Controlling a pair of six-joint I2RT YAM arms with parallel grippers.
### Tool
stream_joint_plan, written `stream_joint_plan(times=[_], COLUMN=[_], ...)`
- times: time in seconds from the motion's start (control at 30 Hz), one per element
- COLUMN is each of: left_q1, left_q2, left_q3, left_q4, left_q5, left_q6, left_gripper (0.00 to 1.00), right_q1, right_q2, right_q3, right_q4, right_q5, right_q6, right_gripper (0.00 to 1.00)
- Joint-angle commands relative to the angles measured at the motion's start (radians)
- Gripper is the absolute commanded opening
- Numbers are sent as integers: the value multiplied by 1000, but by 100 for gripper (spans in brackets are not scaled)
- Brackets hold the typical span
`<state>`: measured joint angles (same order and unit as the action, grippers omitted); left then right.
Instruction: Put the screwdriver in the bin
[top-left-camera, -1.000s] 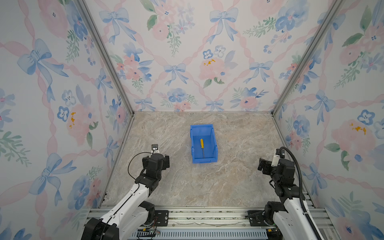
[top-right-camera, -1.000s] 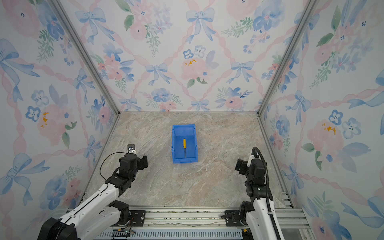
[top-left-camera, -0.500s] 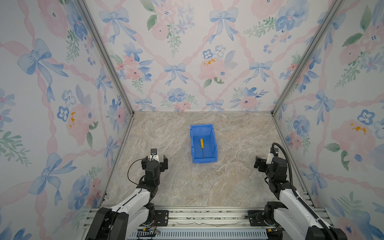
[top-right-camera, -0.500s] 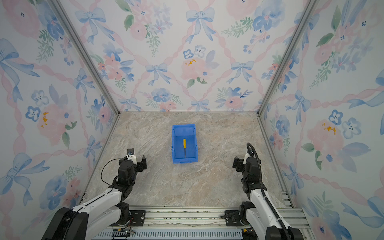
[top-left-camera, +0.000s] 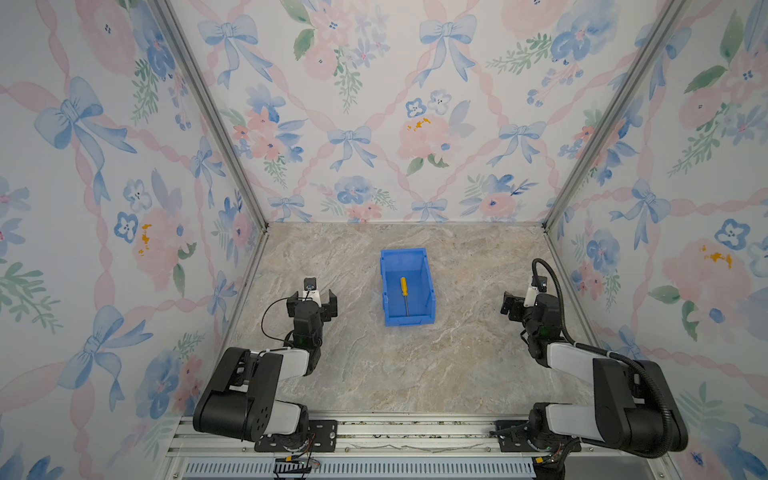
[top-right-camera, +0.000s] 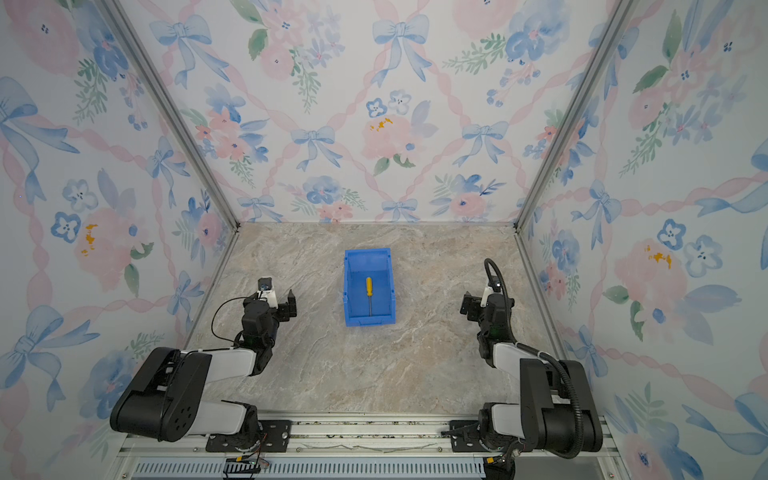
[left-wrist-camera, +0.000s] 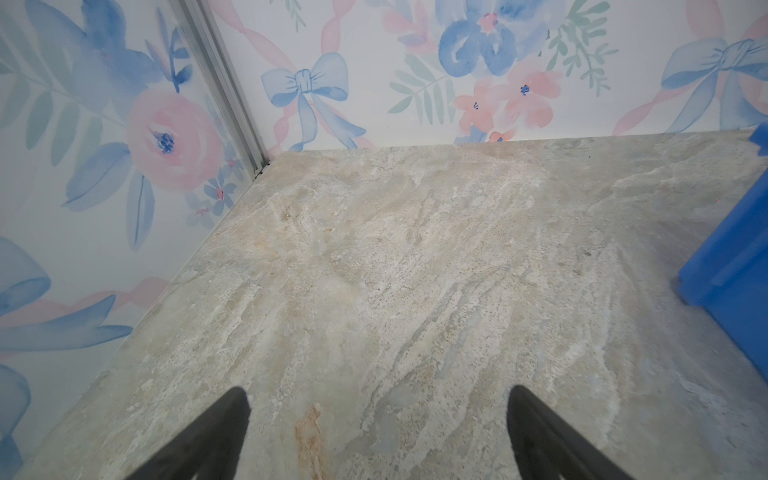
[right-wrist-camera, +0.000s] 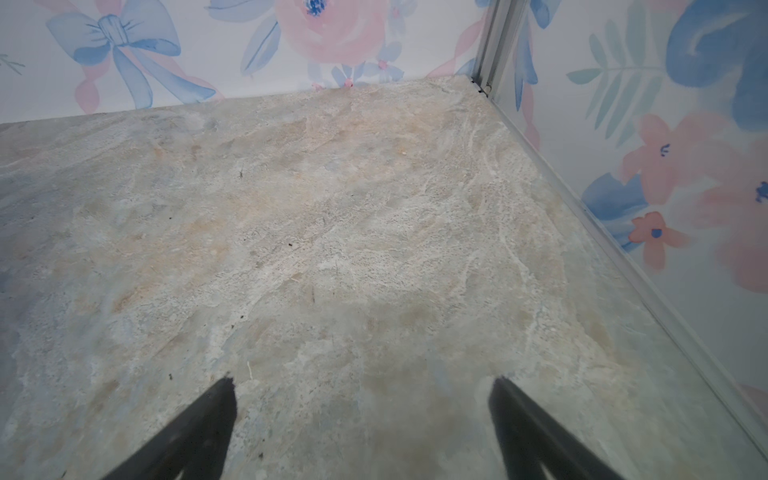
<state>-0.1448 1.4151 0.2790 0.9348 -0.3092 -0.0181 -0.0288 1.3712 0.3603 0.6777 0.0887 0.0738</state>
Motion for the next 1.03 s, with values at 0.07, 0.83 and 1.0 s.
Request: stream_joint_plan(times=[0.07, 0.83, 1.0], left_q1=[81, 105, 103], left_q2=[109, 147, 143], left_q3=[10, -25, -27], left_q4=[135, 242, 243], left_q5=[187, 206, 203], left_q6=[17, -2, -2], left_gripper=[97, 97, 98], right_q1=[20, 82, 82], right_q2=[108, 172, 172], right_q3=[34, 45, 43], right_q4=[168, 197, 200], right_q5=[-42, 19, 18], right_q6=[-22, -78, -79], right_gripper=[97, 97, 97])
